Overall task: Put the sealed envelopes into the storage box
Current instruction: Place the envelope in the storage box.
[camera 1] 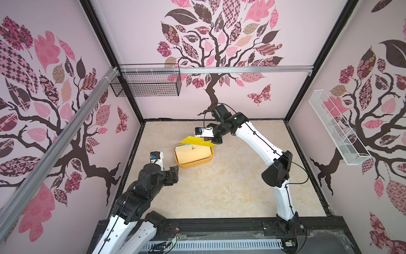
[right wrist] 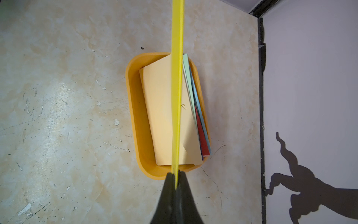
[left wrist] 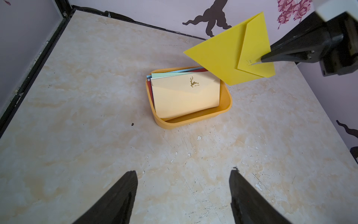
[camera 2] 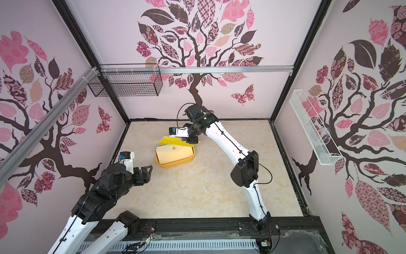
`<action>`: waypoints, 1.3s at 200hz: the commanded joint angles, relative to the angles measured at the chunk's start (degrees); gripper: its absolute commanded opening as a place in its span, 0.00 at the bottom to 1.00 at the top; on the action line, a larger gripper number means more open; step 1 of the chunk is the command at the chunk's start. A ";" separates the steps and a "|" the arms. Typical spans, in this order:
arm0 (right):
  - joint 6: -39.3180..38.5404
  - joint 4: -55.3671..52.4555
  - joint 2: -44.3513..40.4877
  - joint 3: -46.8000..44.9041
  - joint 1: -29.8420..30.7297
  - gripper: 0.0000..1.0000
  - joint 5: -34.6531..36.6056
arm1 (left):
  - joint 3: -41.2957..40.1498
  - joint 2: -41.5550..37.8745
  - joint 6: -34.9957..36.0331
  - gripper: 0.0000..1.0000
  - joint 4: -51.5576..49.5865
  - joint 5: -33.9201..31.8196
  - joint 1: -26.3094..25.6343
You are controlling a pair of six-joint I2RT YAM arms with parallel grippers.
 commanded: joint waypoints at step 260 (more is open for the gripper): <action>-1.55 18.64 8.53 -7.59 4.56 0.18 12.33 | -0.72 -0.67 0.66 0.81 1.37 1.23 0.13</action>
